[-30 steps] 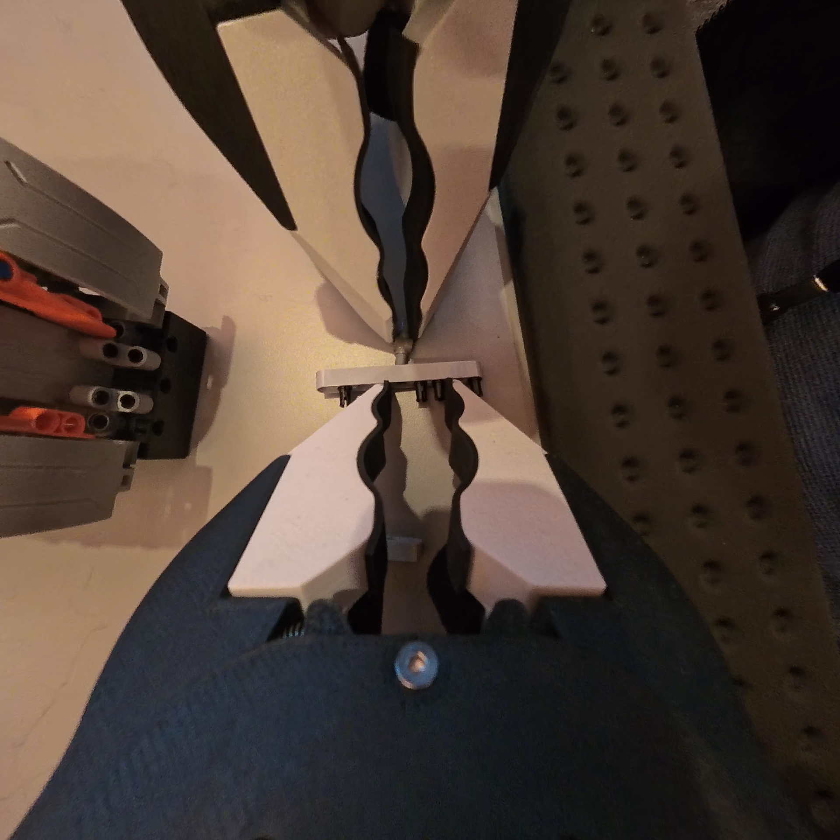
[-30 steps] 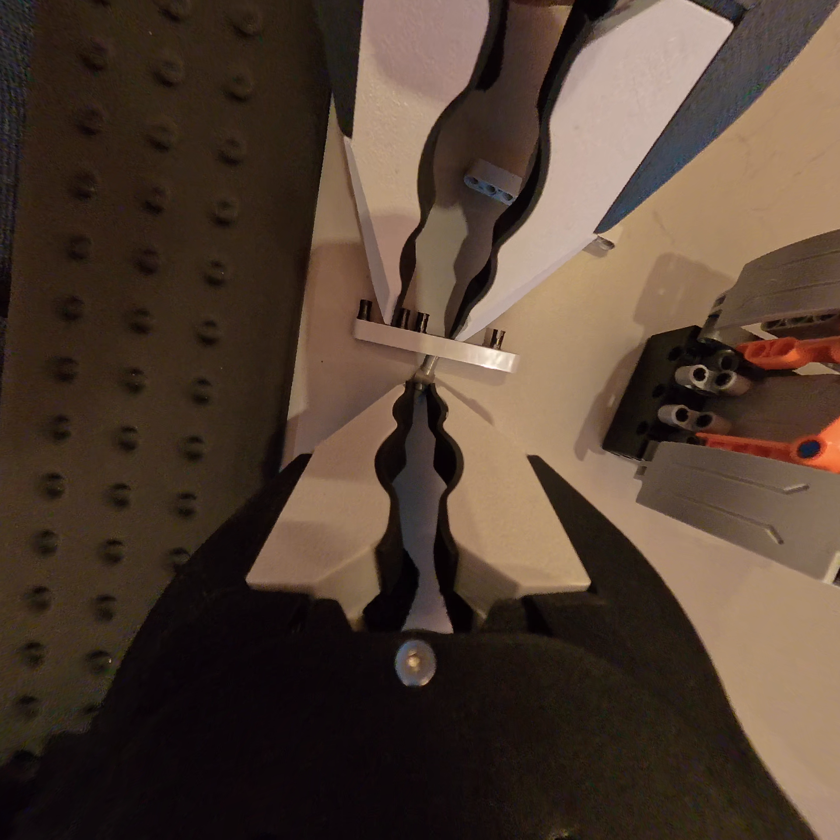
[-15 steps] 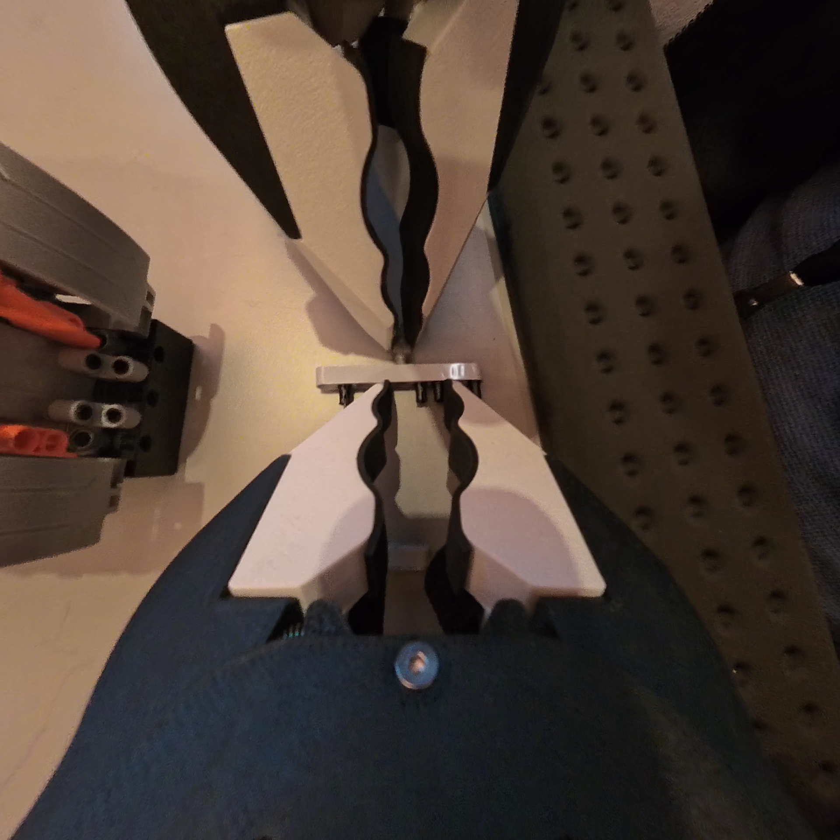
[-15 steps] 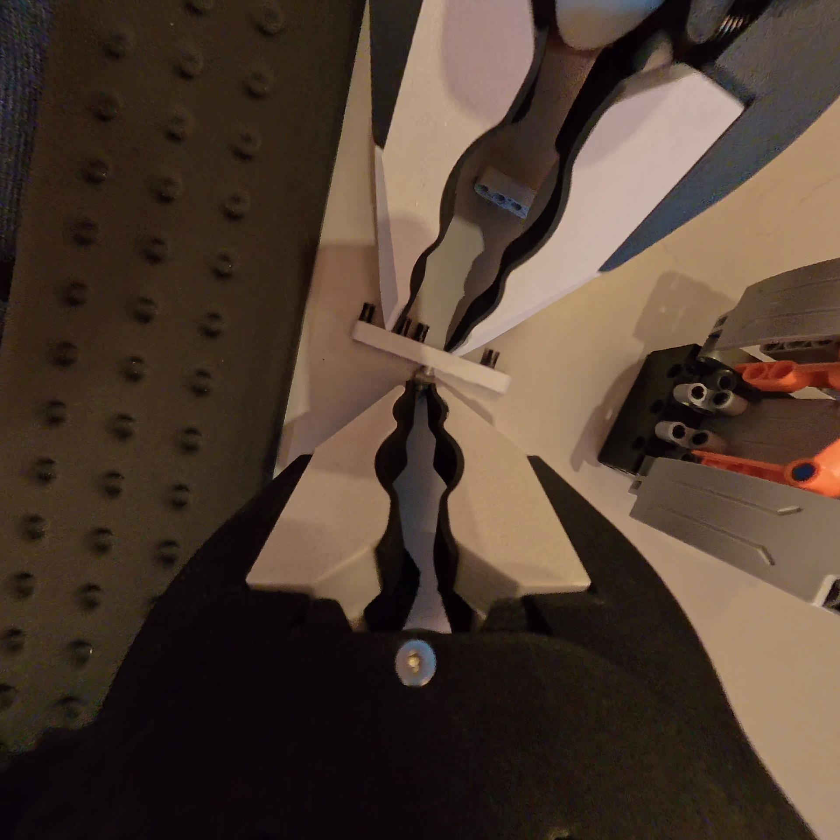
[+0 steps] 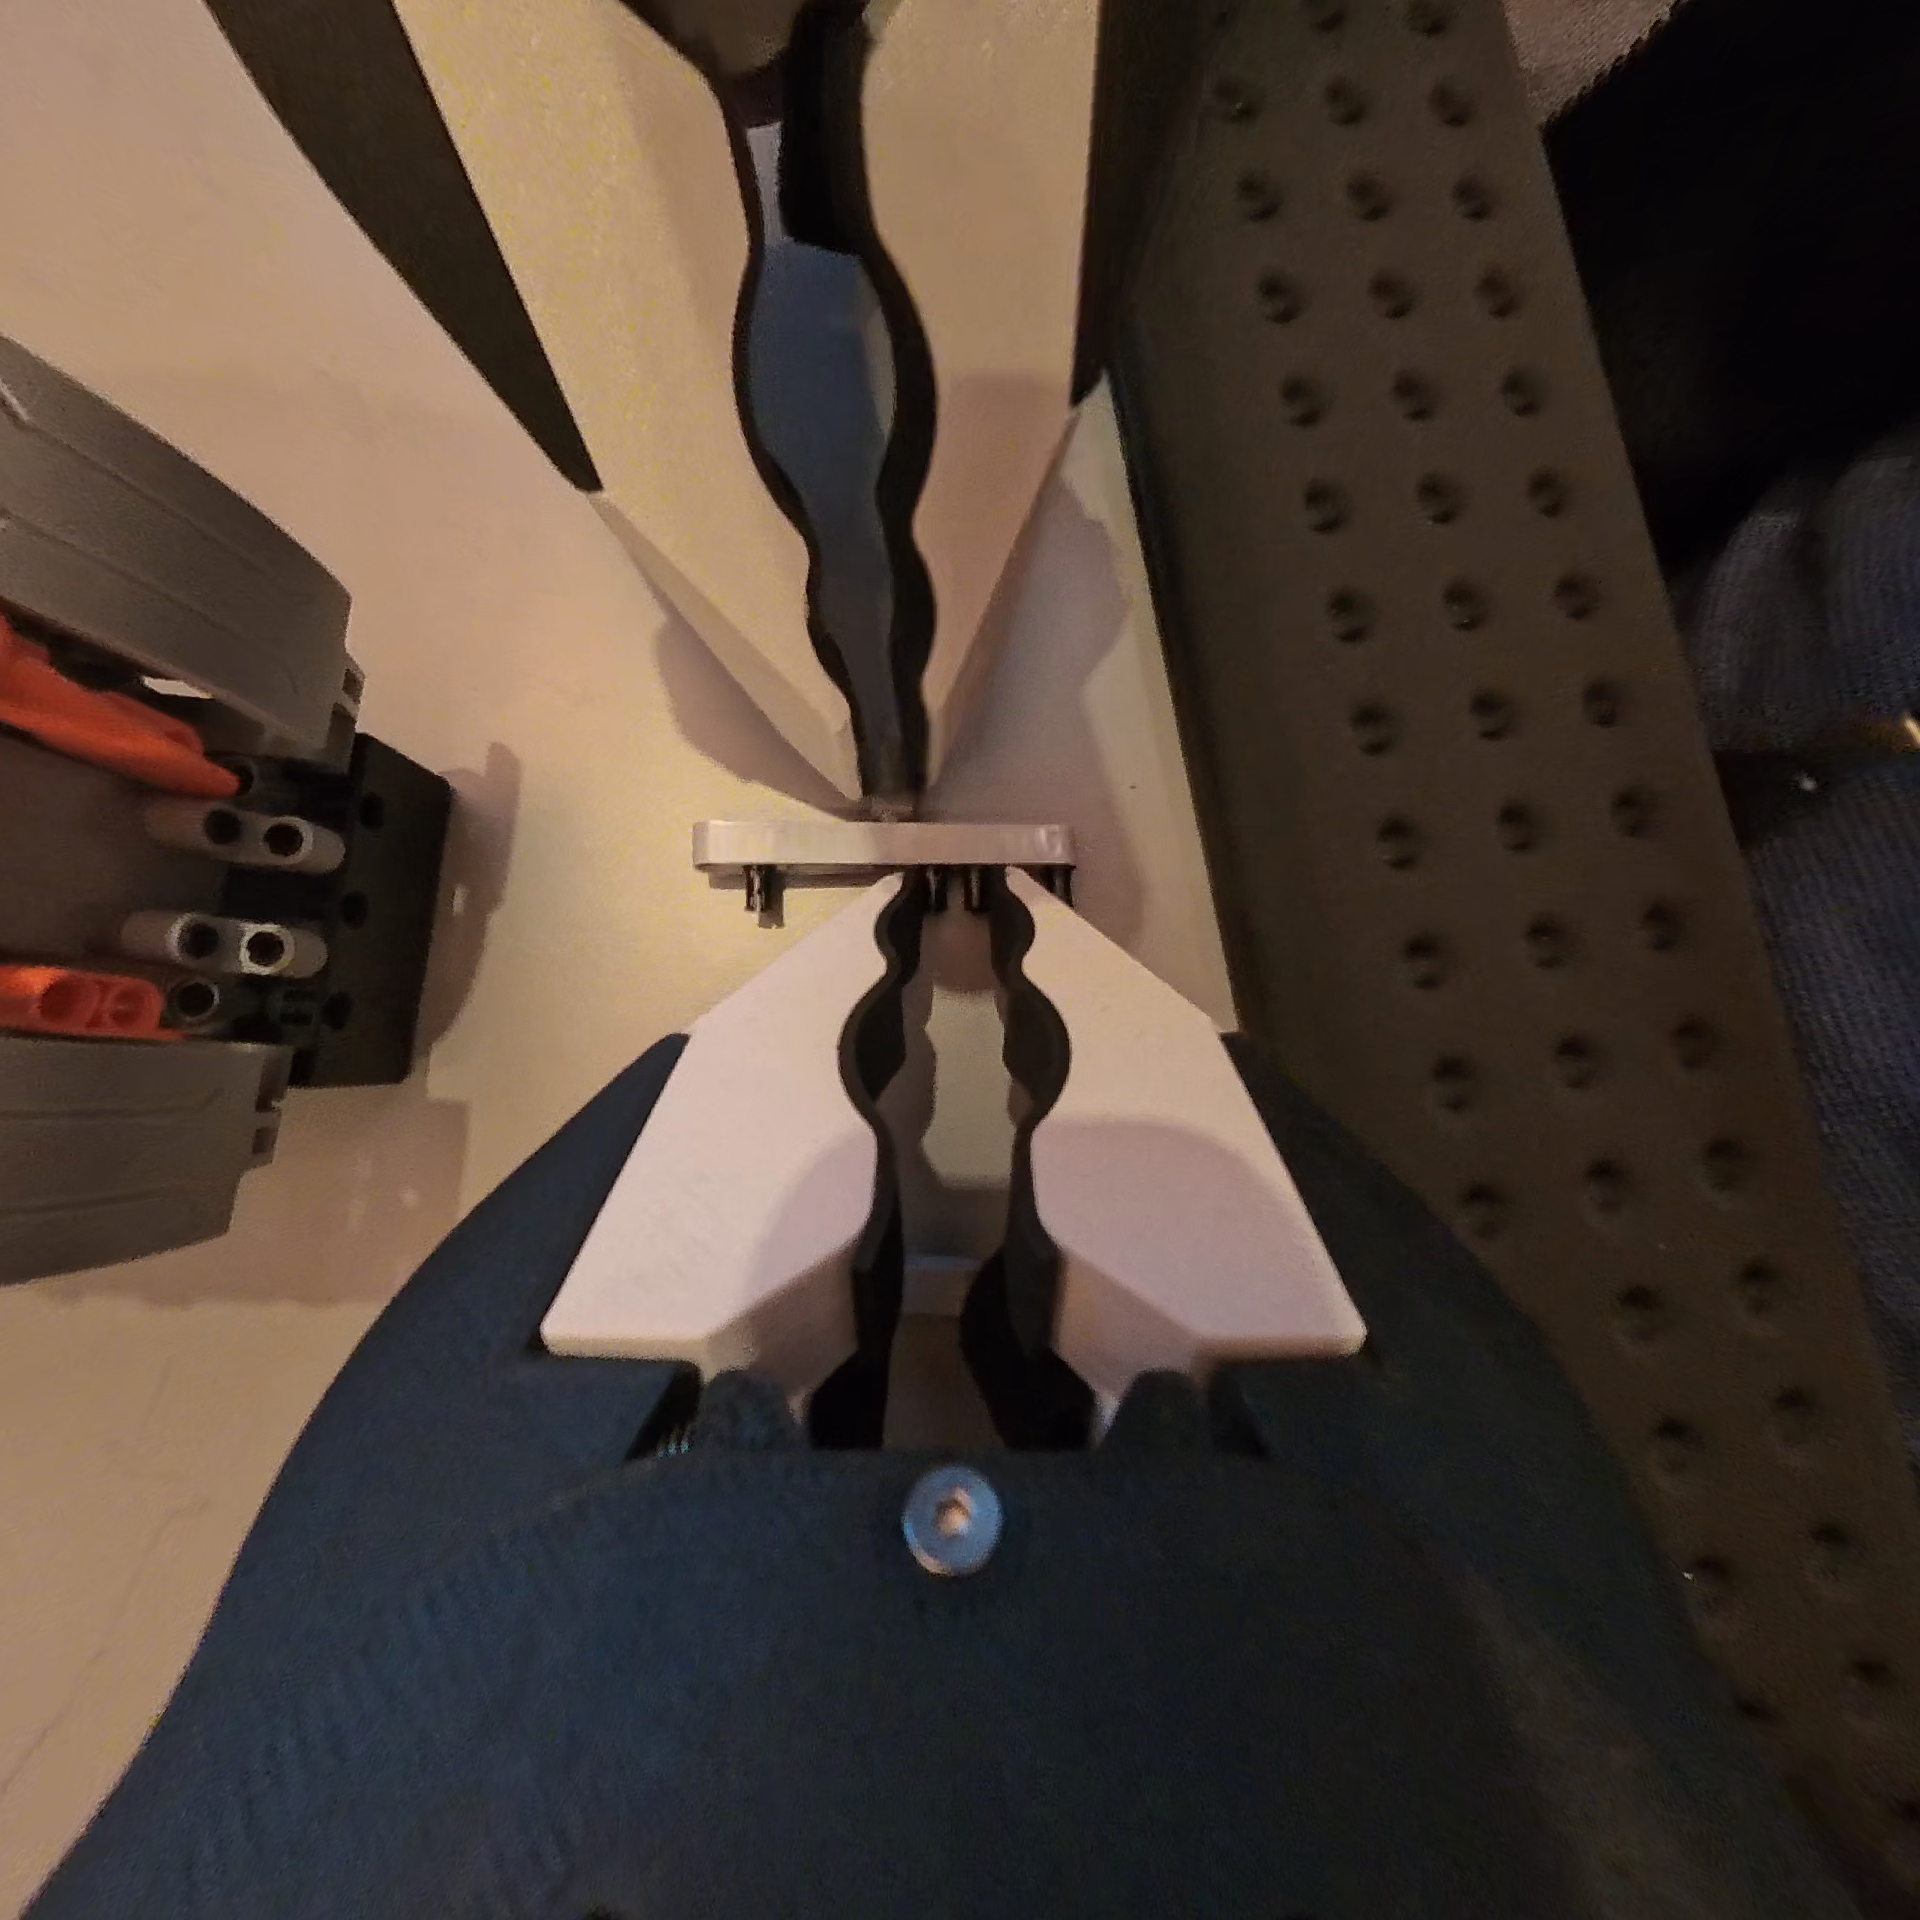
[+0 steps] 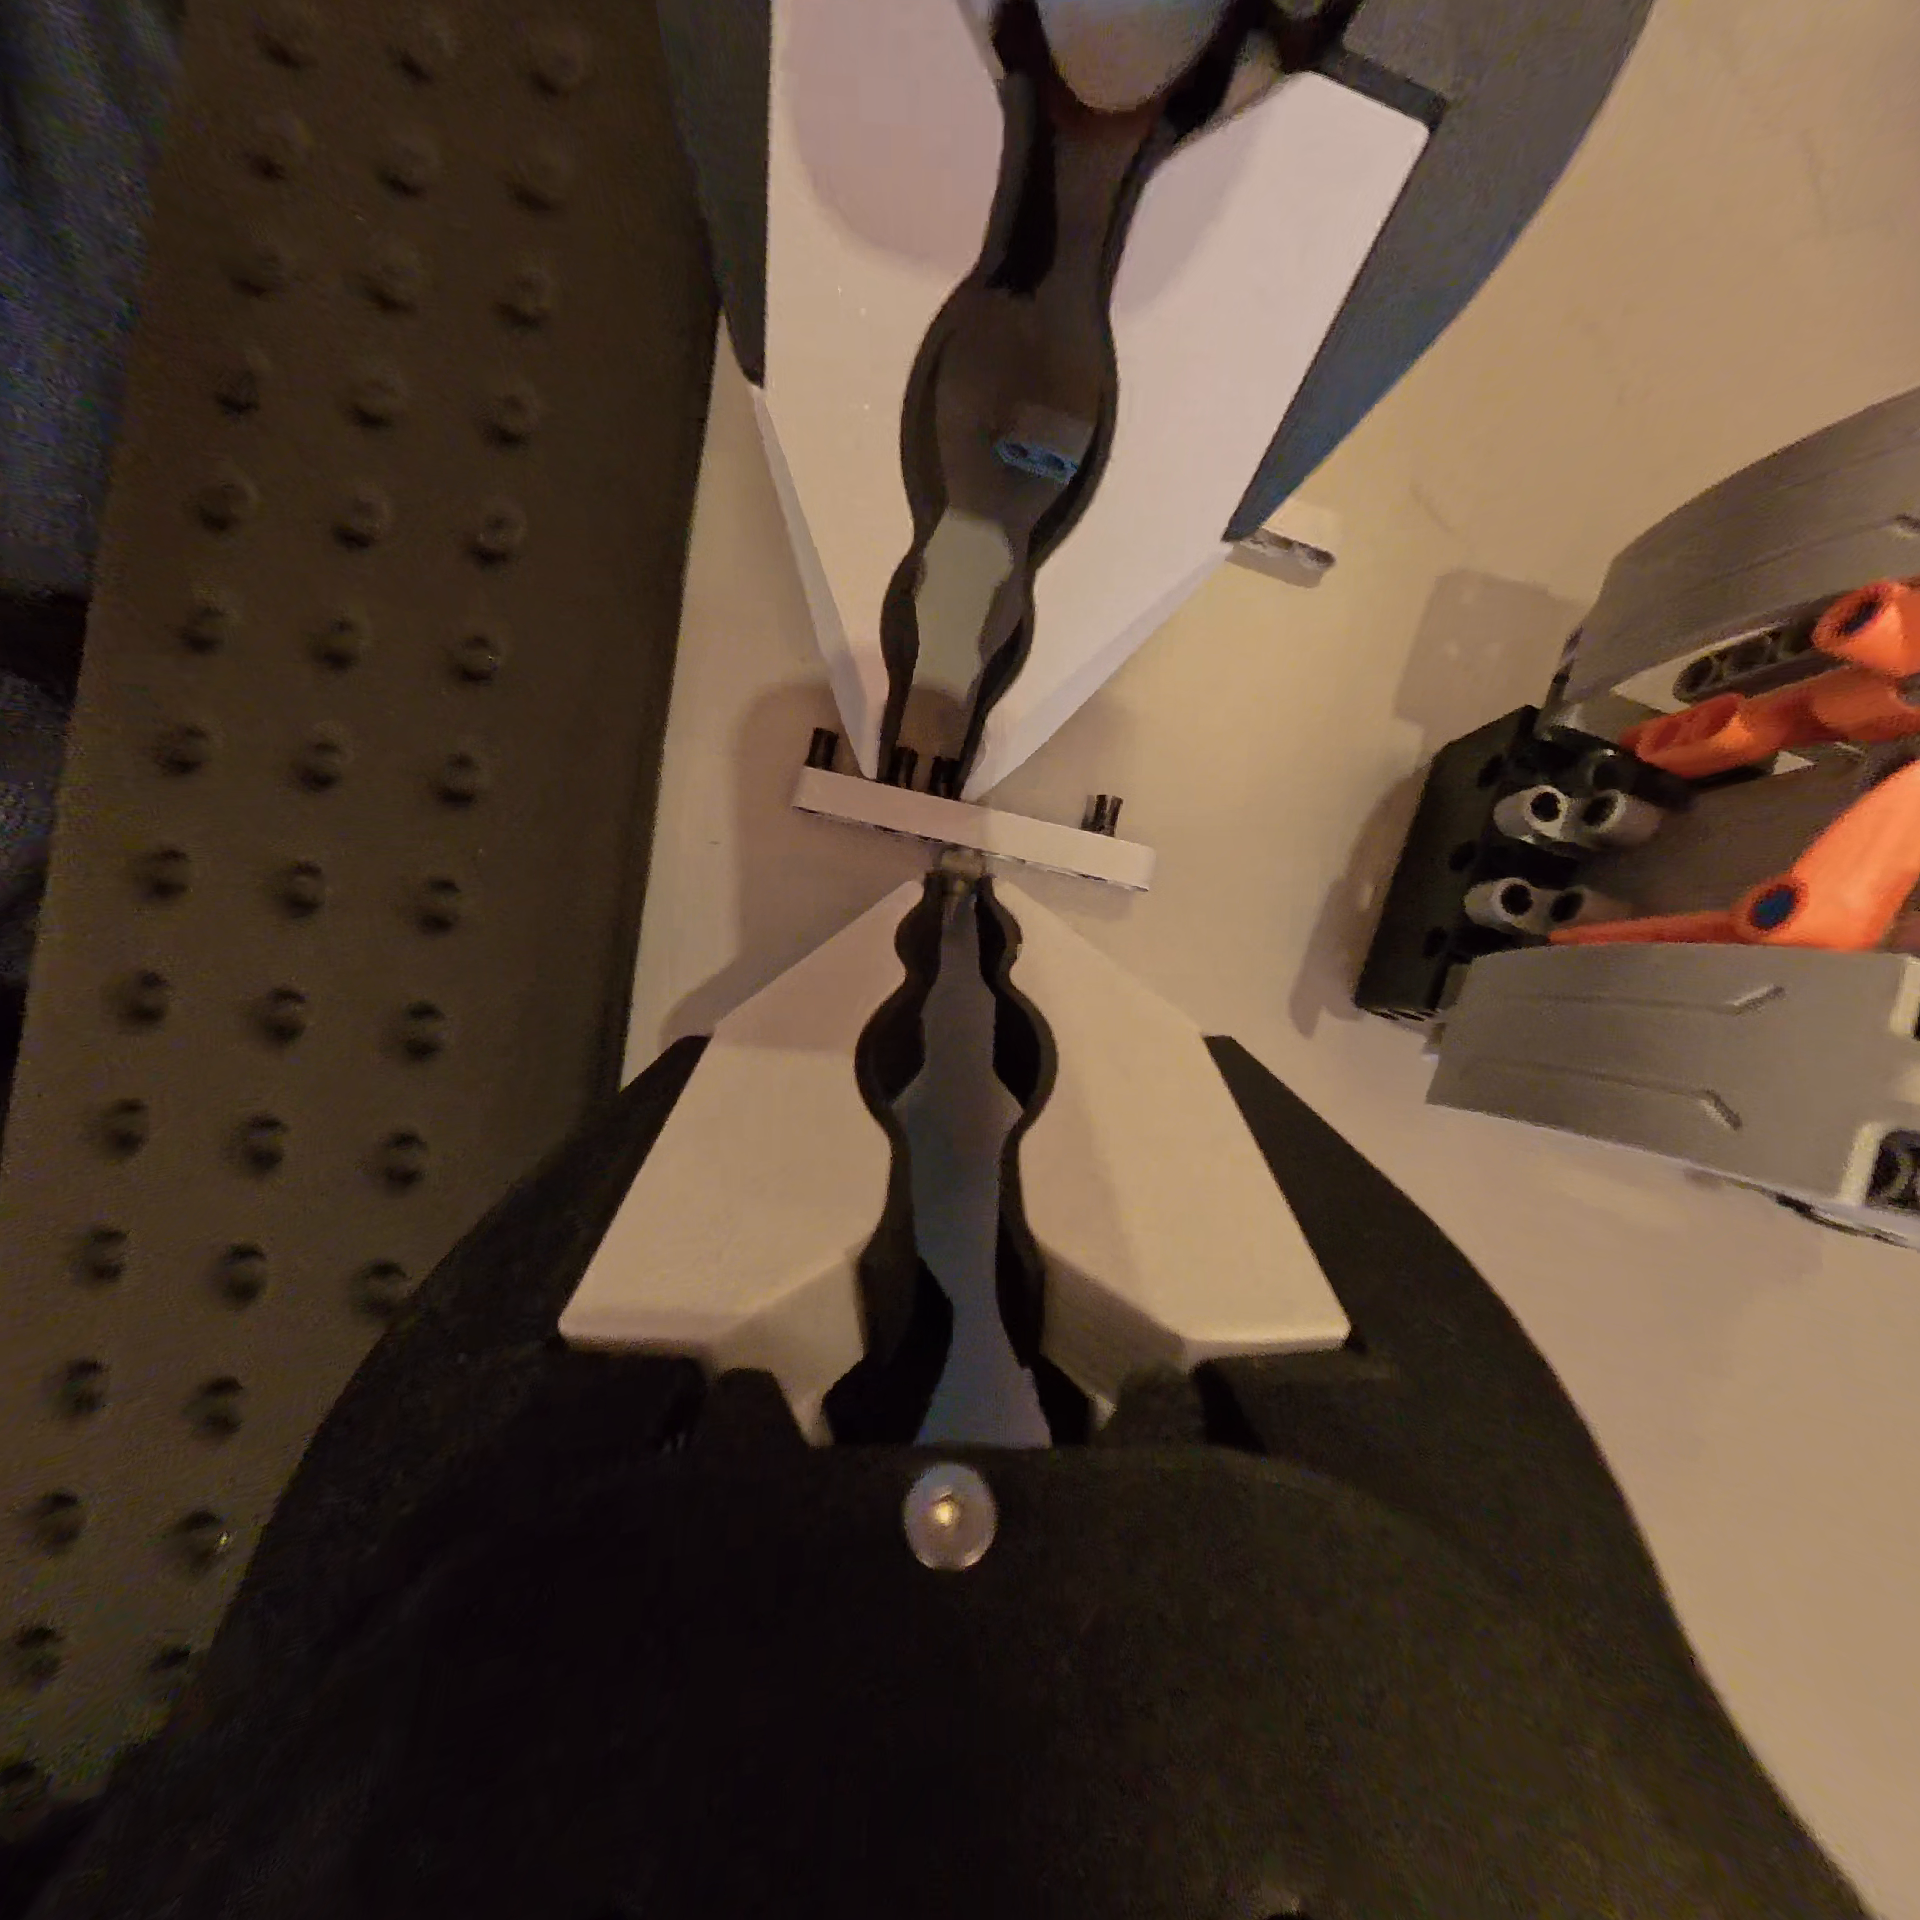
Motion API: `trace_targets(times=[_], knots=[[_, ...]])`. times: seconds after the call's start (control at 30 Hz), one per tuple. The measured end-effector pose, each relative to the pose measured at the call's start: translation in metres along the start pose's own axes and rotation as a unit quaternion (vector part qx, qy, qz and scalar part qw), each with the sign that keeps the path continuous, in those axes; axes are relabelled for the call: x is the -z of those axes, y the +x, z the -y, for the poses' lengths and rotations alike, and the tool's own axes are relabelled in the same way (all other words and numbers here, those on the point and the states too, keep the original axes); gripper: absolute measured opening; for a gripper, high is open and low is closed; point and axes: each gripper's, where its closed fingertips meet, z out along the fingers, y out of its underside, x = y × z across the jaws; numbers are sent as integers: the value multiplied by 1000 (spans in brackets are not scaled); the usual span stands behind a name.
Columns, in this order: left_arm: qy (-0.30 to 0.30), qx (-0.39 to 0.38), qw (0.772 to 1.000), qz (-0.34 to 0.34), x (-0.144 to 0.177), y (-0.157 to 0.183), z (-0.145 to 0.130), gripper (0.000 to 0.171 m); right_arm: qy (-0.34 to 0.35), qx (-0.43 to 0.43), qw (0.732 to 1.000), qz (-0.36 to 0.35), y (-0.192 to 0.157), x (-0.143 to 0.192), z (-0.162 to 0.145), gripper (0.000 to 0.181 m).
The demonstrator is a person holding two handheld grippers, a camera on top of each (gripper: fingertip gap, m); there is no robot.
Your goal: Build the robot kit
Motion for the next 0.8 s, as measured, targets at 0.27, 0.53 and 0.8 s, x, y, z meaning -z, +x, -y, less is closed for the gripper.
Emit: trace_targets(times=[0.27,0.53,0.8], knots=[[-3,8,999,37,7,-1,-5,10,11,-8,1000,-14,2,-2,12,0],[2,32,997,75,18,-5,-13,10,47,-33,998,-34,14,6,31,10],[63,49,980,180,56,-25,-7,10,105,-88,990,-45,25,12,57,19]])
